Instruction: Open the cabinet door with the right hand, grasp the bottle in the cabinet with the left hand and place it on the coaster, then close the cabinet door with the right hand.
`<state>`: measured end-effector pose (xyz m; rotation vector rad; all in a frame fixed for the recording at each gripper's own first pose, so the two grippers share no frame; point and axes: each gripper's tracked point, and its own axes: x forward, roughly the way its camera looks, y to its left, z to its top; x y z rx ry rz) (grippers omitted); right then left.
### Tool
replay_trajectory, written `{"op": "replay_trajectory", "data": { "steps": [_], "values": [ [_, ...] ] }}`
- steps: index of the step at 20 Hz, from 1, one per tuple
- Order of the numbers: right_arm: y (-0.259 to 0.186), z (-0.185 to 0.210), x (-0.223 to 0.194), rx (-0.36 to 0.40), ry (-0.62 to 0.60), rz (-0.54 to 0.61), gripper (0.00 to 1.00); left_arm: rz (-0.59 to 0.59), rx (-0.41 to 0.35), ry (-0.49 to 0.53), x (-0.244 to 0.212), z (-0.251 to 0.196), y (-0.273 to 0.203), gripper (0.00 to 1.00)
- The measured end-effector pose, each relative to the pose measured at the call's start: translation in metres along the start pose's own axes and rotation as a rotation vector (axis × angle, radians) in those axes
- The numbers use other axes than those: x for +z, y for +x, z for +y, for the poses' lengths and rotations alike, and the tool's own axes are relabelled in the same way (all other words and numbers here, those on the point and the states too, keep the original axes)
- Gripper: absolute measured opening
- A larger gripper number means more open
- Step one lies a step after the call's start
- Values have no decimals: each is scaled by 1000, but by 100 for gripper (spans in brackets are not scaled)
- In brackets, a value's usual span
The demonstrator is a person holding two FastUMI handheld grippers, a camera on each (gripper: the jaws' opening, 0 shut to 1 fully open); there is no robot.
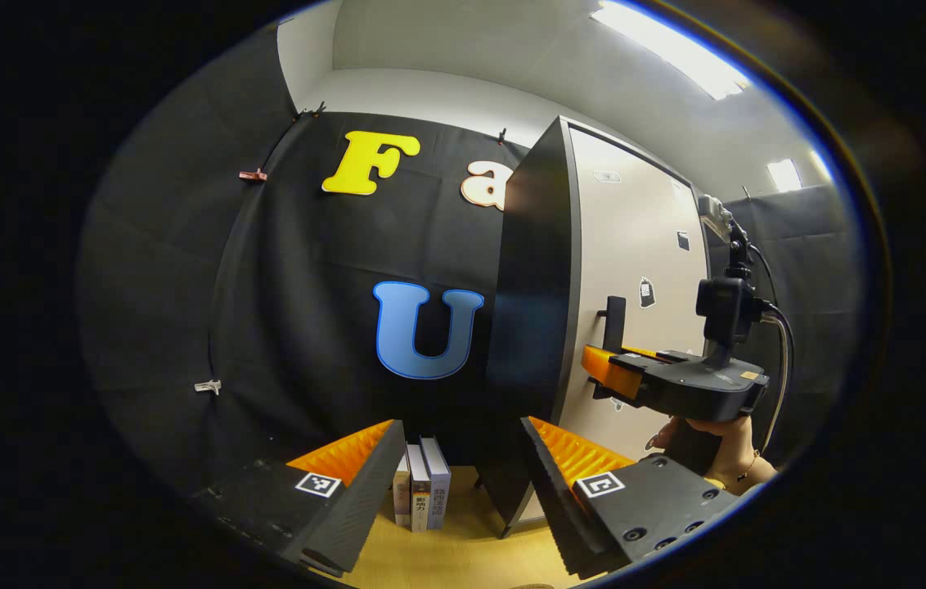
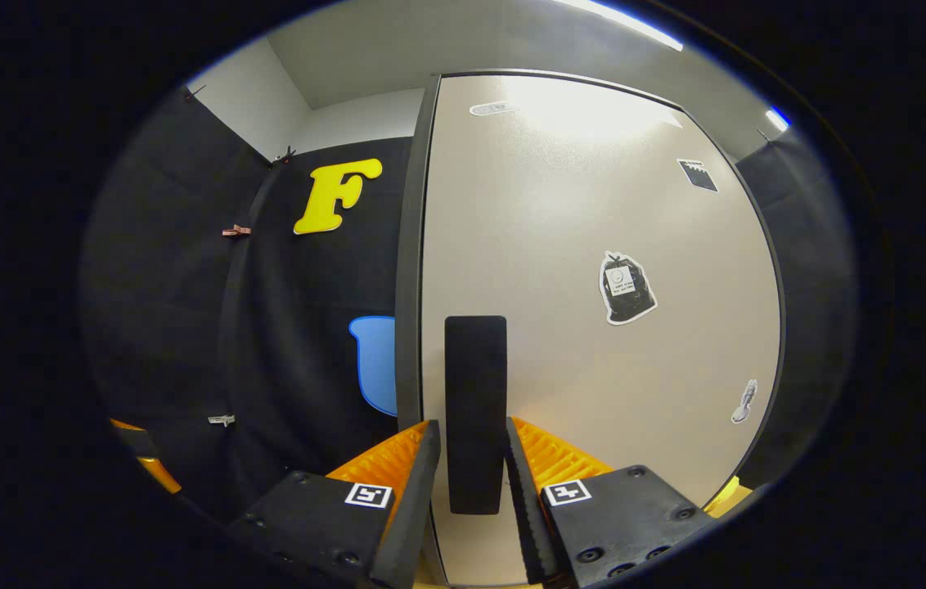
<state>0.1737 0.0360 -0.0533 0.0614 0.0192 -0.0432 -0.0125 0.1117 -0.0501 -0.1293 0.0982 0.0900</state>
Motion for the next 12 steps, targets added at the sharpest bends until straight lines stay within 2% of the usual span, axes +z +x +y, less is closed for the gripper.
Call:
{"op": "replay_trajectory", "data": {
  "steps": [2,4,6,7,9,12],
  "values": [
    [-2,-5,3,-27,-12,-4,53,-2,1,-2,0,1,-2,89],
    [1,-4,0,-42,-22,-7,34,-2,11,2,0,5,-5,89],
    [1,-5,0,-37,-18,-2,26,1,17,0,0,5,-10,89],
    [2,-5,0,-31,-21,7,25,2,20,-1,0,5,-11,89],
    [-1,-4,-1,-26,-33,29,6,1,23,-3,2,5,-16,89],
    [-11,-3,0,-2,-21,55,6,-14,21,3,8,7,-20,89]
  ]
}}
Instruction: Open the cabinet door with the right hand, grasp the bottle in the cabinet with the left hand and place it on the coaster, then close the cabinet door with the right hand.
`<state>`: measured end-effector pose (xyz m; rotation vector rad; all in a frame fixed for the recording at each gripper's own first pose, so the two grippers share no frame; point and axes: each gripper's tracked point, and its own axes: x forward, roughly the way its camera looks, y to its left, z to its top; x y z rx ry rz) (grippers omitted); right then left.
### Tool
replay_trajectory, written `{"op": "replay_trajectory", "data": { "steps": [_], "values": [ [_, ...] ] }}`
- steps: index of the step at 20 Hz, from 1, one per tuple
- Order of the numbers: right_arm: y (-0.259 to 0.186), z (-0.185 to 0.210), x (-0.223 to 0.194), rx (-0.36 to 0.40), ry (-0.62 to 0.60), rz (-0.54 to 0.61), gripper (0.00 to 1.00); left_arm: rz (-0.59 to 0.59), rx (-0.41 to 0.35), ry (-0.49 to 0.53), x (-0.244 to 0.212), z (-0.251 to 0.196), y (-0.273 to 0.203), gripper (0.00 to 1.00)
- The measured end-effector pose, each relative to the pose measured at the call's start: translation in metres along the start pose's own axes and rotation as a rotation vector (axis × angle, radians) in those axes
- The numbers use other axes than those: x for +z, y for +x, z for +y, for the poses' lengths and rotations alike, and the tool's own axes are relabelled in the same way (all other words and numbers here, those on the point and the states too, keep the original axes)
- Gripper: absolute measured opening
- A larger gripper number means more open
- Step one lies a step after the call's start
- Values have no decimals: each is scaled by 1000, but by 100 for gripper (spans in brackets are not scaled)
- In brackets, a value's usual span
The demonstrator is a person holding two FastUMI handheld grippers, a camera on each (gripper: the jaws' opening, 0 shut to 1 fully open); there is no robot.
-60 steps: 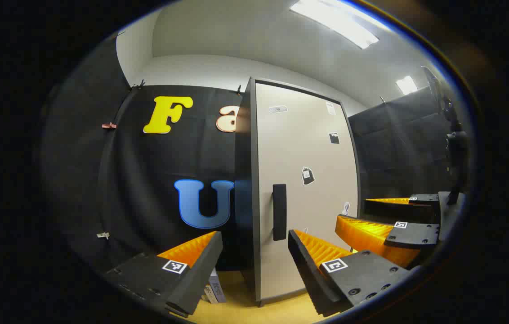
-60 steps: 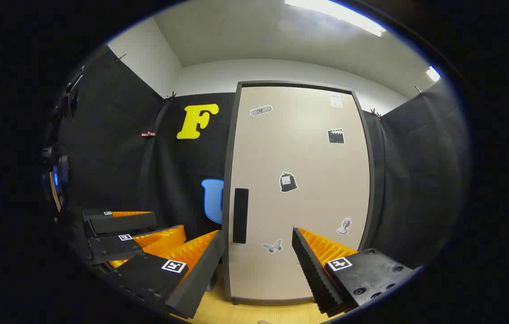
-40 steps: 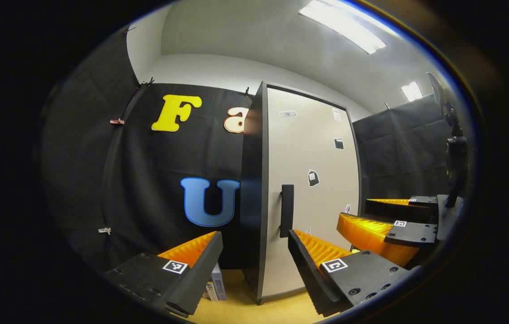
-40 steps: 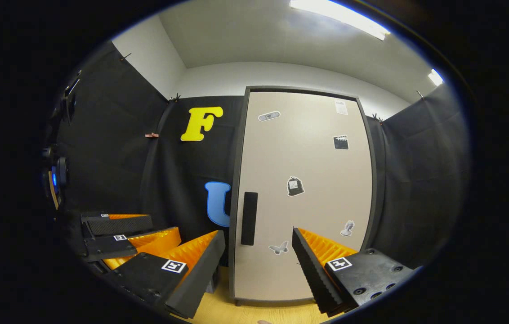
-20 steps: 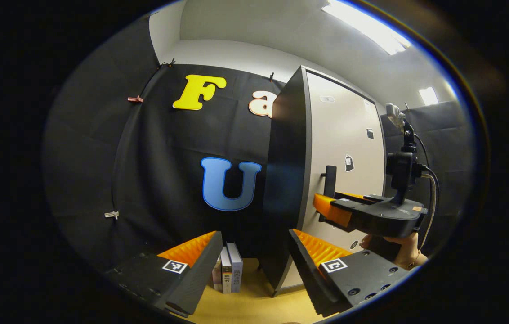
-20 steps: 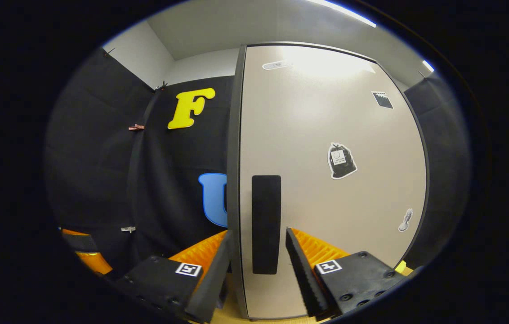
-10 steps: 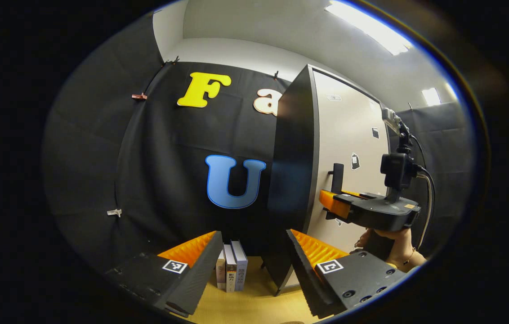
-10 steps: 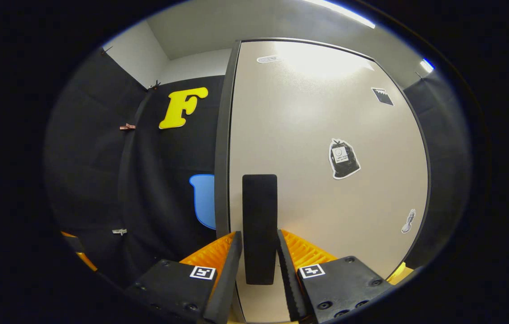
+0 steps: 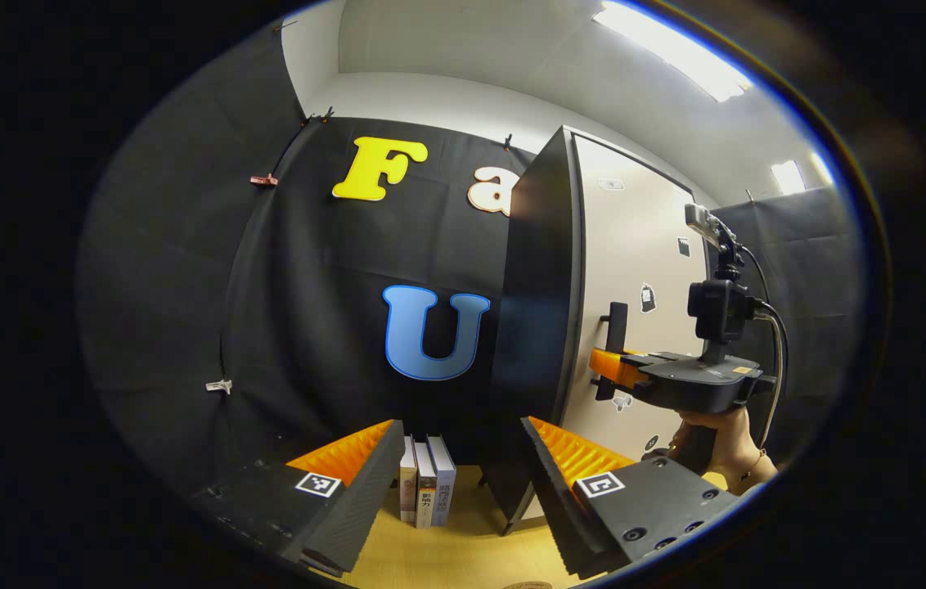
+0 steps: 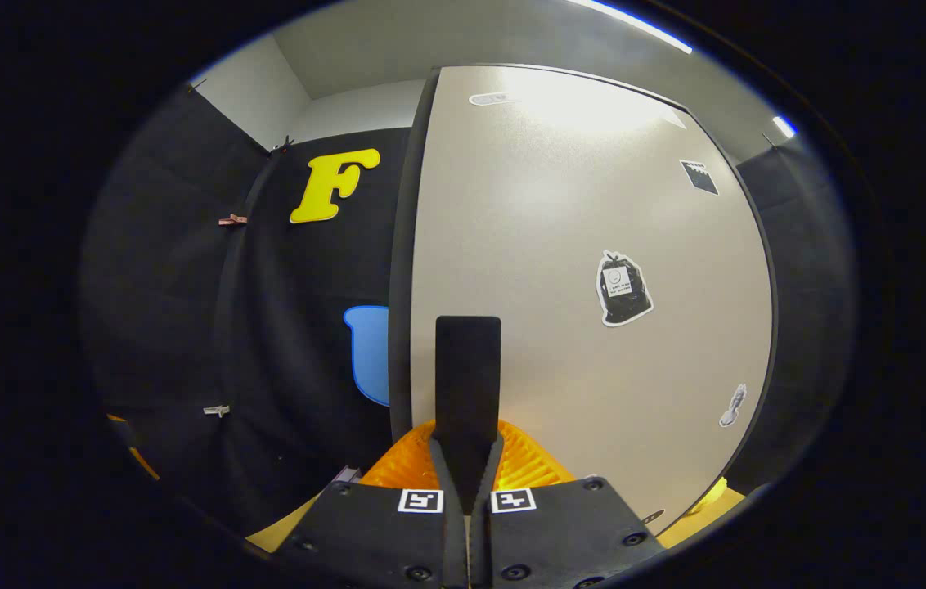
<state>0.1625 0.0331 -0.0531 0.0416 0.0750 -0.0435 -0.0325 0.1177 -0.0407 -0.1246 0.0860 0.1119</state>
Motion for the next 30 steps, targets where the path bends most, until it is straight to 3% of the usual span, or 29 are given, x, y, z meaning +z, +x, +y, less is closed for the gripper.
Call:
{"op": "replay_trajectory", "data": {
  "steps": [6,14,20,22,23,27,30],
  "values": [
    [-62,-7,6,77,-7,21,6,-5,-61,6,6,-22,-5,89],
    [-137,-45,17,65,-7,66,6,-7,-193,10,6,-82,-11,89],
    [-199,-99,25,-22,17,76,6,16,-316,9,-5,-138,5,89],
    [-215,-120,28,-66,37,69,10,29,-355,19,-10,-159,16,89],
    [-222,-129,28,-86,45,72,6,33,-374,21,-13,-171,22,85],
    [-244,-171,33,-182,28,73,5,44,-456,11,-19,-220,47,89],
    [-260,-216,40,-273,47,65,5,27,-477,14,-20,-252,67,89]
  ]
}}
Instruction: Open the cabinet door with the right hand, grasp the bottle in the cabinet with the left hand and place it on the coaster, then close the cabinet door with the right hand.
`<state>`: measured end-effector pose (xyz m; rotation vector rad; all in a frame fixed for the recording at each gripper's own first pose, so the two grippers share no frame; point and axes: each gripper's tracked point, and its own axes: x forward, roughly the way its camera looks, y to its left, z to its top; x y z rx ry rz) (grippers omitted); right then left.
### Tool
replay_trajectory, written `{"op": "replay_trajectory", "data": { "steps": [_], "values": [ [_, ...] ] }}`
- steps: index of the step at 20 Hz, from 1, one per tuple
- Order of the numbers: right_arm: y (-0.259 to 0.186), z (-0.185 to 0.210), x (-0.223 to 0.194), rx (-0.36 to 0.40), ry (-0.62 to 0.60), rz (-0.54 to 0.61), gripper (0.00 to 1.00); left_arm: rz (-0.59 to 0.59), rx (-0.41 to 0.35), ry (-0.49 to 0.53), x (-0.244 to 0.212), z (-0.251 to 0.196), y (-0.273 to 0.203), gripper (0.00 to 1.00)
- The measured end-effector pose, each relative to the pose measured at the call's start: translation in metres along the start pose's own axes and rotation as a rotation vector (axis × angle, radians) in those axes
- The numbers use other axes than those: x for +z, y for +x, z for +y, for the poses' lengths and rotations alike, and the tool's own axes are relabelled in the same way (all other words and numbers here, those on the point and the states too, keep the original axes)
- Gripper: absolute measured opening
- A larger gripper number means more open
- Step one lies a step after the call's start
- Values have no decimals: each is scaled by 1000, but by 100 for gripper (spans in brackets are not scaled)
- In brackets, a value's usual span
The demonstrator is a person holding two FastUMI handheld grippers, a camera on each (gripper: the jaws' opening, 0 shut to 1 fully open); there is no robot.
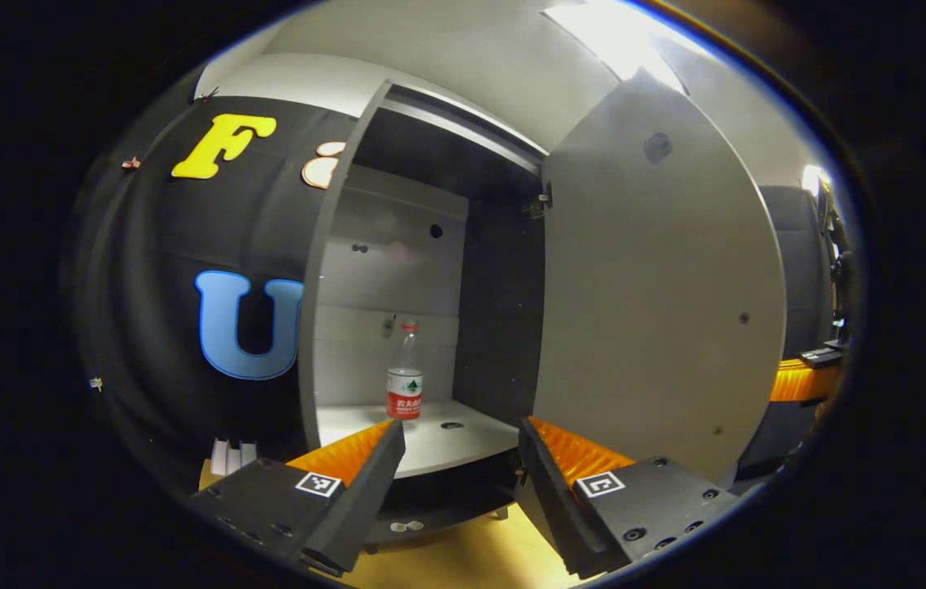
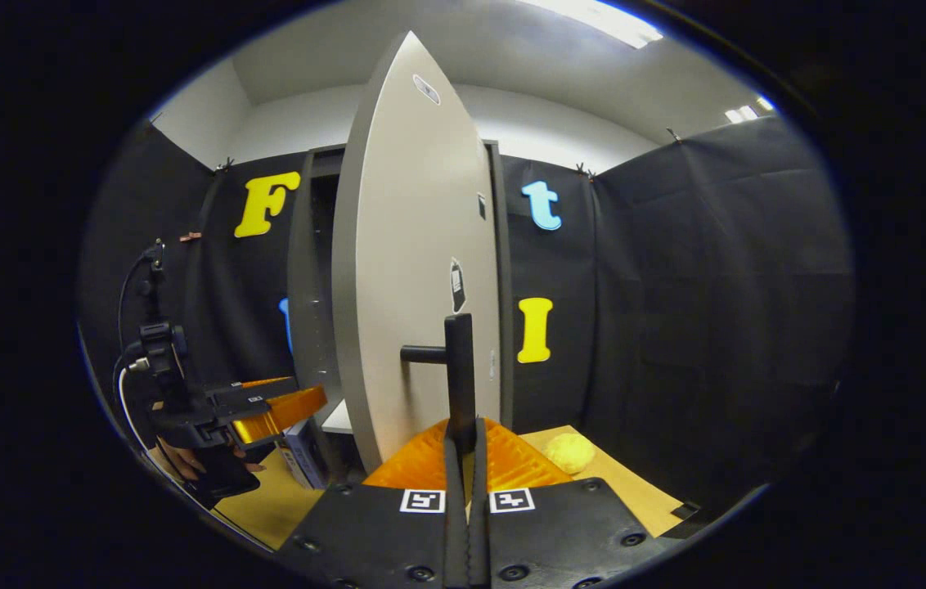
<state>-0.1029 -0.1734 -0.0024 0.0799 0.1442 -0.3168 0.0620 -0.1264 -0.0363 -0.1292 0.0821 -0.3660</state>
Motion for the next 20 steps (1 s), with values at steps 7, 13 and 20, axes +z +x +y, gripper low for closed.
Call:
{"op": "replay_trajectory", "data": {
  "steps": [7,13,20],
  "values": [
    [2,-69,19,17,10,-38,5,-19,79,58,-6,2,80,89],
    [9,-102,20,97,25,-28,5,-53,213,71,-6,44,161,91],
    [12,-121,19,167,35,-21,5,12,304,116,-39,85,233,92]
  ]
}}
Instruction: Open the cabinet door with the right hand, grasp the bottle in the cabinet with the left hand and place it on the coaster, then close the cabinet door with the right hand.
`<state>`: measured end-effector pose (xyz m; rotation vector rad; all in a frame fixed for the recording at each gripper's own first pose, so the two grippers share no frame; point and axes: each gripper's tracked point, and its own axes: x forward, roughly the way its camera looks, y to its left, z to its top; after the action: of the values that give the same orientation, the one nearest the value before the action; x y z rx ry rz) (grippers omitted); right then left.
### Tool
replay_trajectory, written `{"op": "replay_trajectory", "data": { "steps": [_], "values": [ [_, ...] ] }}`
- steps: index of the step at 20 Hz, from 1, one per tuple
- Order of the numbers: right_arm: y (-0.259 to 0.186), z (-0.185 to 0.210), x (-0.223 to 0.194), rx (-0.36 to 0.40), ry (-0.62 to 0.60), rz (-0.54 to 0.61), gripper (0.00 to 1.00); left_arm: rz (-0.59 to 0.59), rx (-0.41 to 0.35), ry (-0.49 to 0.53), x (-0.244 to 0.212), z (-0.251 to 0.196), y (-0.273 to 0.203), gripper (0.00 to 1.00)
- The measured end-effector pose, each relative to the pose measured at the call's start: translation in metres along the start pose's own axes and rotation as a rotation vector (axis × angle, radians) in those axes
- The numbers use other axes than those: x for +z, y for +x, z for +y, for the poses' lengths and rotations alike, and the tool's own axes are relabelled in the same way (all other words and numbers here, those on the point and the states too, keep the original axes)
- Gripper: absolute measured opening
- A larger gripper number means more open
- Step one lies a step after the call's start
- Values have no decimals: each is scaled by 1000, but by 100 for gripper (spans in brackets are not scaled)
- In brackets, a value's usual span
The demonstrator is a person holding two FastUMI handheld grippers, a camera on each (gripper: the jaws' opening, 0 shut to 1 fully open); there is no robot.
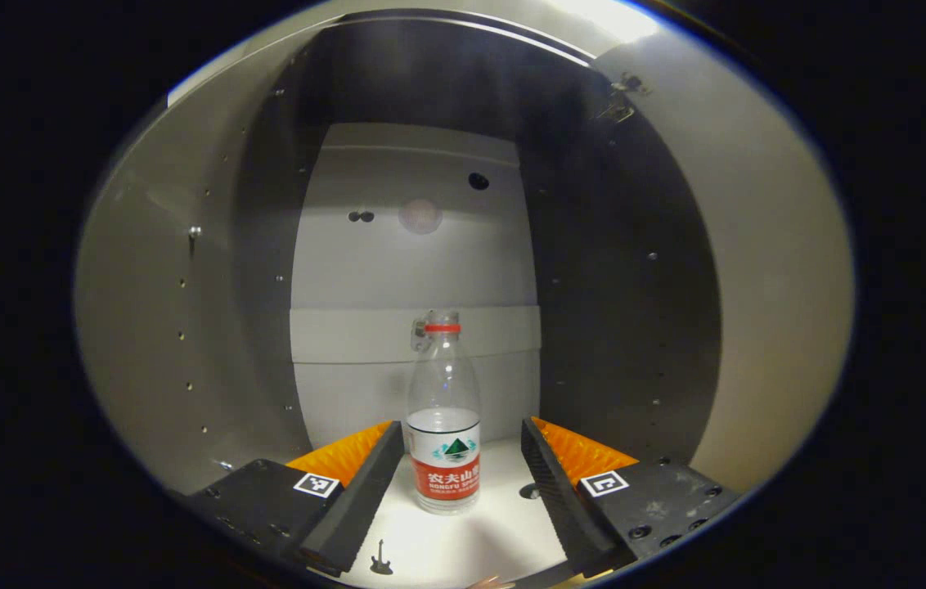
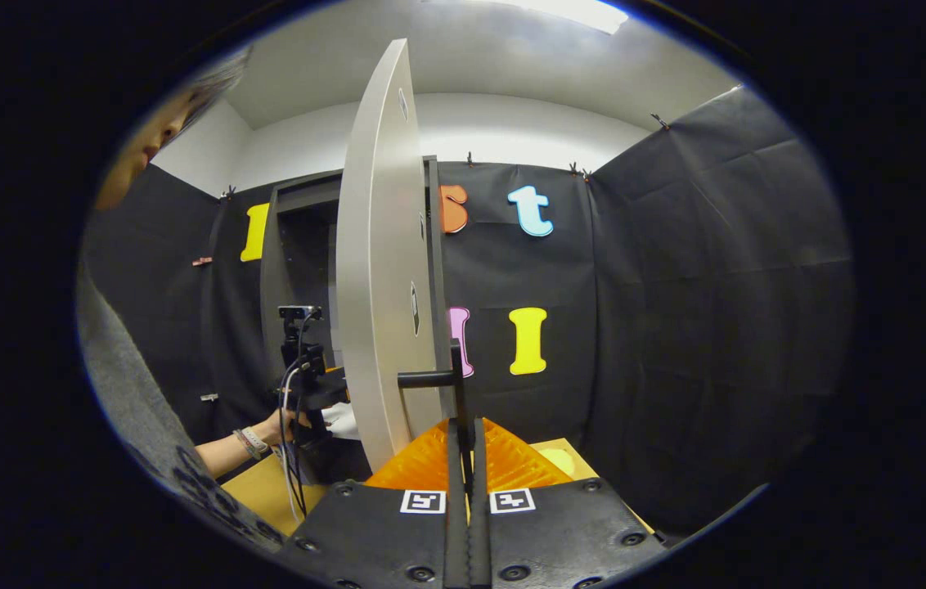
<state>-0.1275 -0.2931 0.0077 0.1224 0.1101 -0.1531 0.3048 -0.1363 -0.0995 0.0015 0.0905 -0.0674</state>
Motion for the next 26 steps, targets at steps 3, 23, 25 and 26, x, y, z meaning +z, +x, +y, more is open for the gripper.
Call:
{"op": "replay_trajectory", "data": {
  "steps": [3,23,25,26],
  "values": [
    [4,-3,3,49,19,10,5,30,40,31,-14,11,20,91],
    [15,-7,2,29,5,27,5,11,-147,0,16,-18,6,77],
    [12,-9,3,2,-6,24,5,-17,-182,-7,34,-17,-21,78],
    [12,-12,3,-27,-6,24,5,-24,-203,-11,41,-18,-35,77]
  ]
}}
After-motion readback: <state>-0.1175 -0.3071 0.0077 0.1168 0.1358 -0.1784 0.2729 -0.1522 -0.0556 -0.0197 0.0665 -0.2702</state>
